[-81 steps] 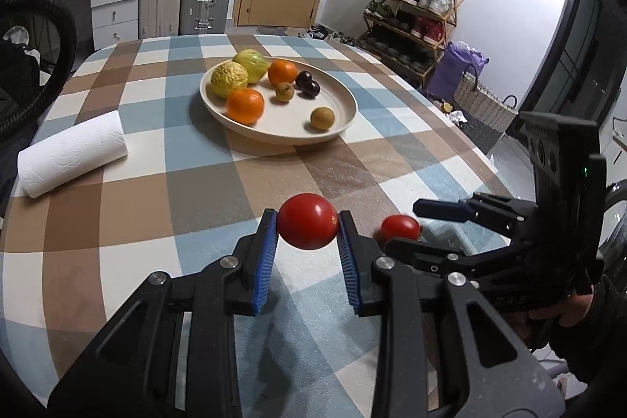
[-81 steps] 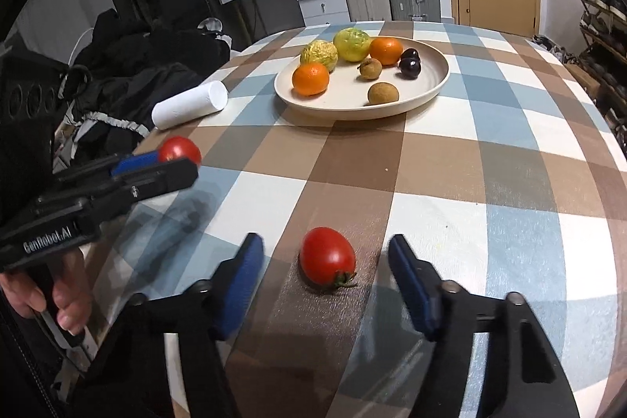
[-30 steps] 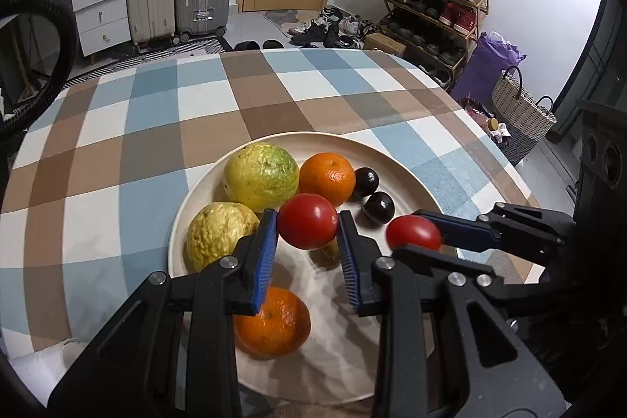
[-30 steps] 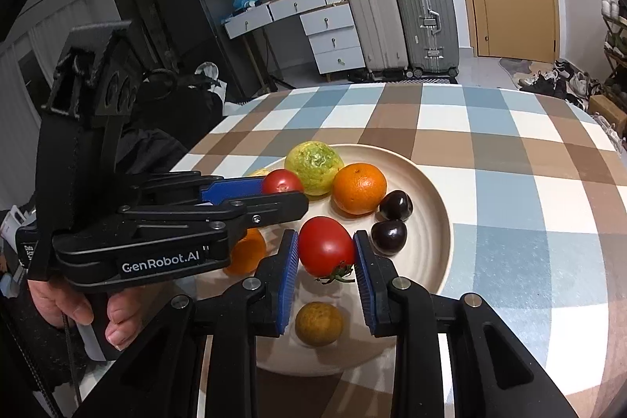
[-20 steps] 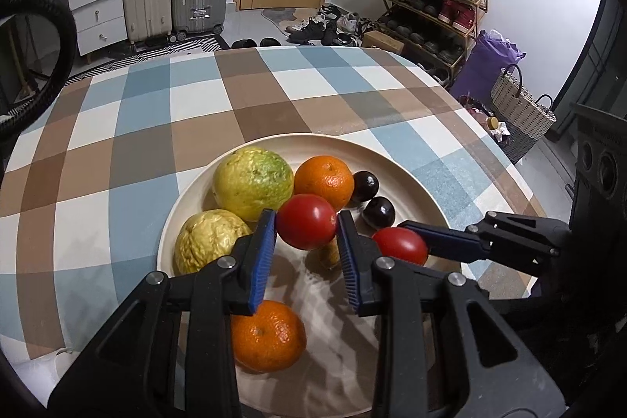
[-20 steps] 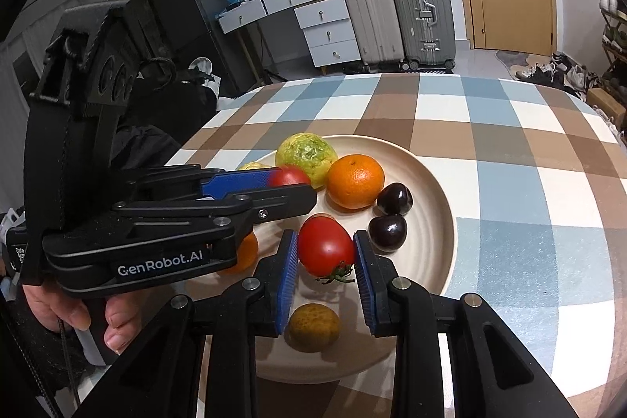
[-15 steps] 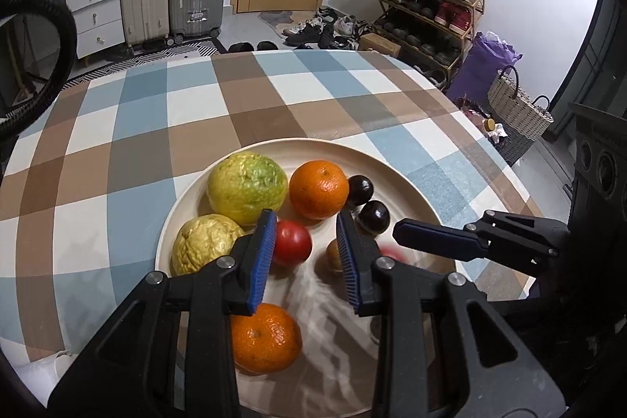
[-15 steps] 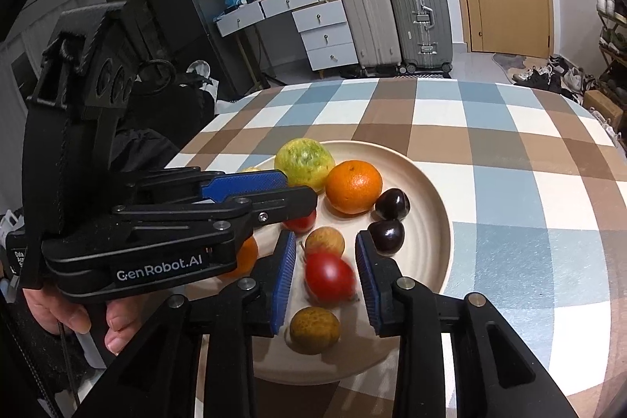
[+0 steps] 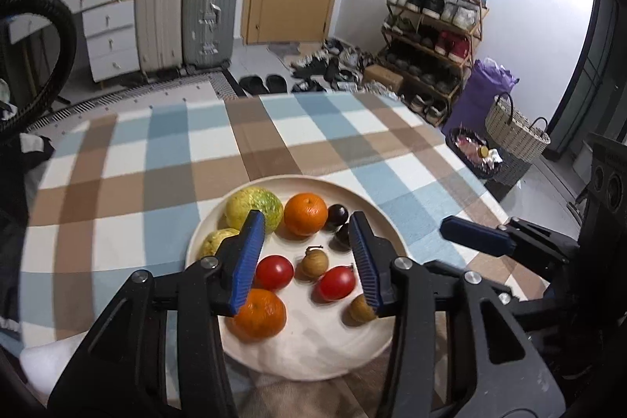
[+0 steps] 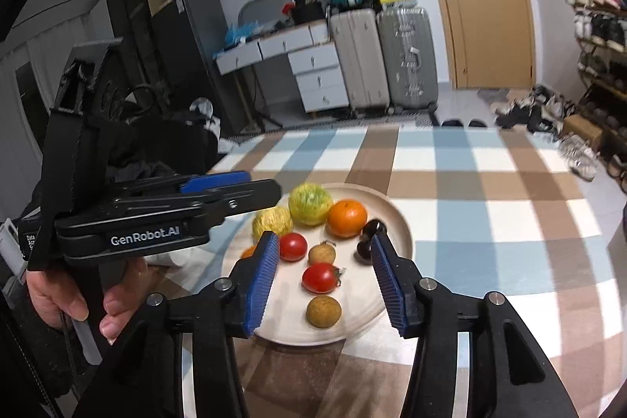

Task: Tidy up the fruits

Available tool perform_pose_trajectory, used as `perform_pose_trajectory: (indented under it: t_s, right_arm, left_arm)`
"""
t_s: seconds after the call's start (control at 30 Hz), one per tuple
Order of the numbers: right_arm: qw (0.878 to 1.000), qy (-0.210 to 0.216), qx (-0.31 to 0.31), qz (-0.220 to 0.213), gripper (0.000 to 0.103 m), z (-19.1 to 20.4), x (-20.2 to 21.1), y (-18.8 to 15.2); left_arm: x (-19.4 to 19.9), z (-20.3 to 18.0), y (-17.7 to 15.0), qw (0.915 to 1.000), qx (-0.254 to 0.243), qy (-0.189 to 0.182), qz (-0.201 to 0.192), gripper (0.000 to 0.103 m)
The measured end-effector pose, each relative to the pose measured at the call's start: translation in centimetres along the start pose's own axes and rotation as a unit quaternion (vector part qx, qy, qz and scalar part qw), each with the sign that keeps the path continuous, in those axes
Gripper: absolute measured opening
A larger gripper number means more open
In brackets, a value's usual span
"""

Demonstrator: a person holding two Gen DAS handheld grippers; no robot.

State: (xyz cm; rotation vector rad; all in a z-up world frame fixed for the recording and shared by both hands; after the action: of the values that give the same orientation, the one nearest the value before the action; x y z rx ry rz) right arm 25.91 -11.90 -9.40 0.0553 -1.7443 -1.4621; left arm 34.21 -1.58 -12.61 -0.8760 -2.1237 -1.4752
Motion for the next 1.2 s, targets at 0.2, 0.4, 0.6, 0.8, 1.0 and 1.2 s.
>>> perform_pose_trajectory:
  t_s: [0.2,0.4,0.6,0.8,1.0,1.2]
  right_arm:
    - [0.996,-0.049,0.012,-0.077,0.086,0.7,6.2,2.7]
    - [0.988,-0.076,0.031,-0.132,0.101,2.5,11.5,4.4]
    - [0.982,-0.090,0.044,-0.162,0.103,4.2,15.1,4.2]
    - [0.979,-0.095,0.042,-0.174,0.103,4.9,17.6,2.7]
    - [0.973,-0.119,0.041,-0.194,0.103,4.8,18.9,1.4]
    - [0.966,-0.149,0.052,-0.203,0.103,4.7,19.0,-0.7]
  left_arm:
    - [6.6,-1.6,0.8,0.9982,0.002,0.002,-0.060,0.077]
    - [12.3,-2.8,0.4,0.9951,0.012,-0.001,-0.098,0.083]
    - [17.7,-3.5,-1.4,0.9884,0.025,0.000,-0.150,0.100]
    - [21.7,-3.3,-3.9,0.9818,0.039,0.003,-0.186,0.102]
    - [23.2,-2.6,-5.9,0.9782,0.044,0.017,-0.202,0.102]
    - [23.6,-1.3,-8.0,0.9709,0.053,0.022,-0.233,0.102]
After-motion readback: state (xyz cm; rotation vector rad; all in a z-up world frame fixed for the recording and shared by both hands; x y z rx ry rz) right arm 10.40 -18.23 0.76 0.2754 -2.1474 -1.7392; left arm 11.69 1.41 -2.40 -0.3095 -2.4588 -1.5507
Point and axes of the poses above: each gripper's, at about its wrist camera, not at the fingertips, and x roughly against the way its jaws point, z to its left, y to its top, the point moved 8 cm from there along -x, roughly the way its jaws point, and after that the axes turned 15 degrees about x, right-handed, at the moved point
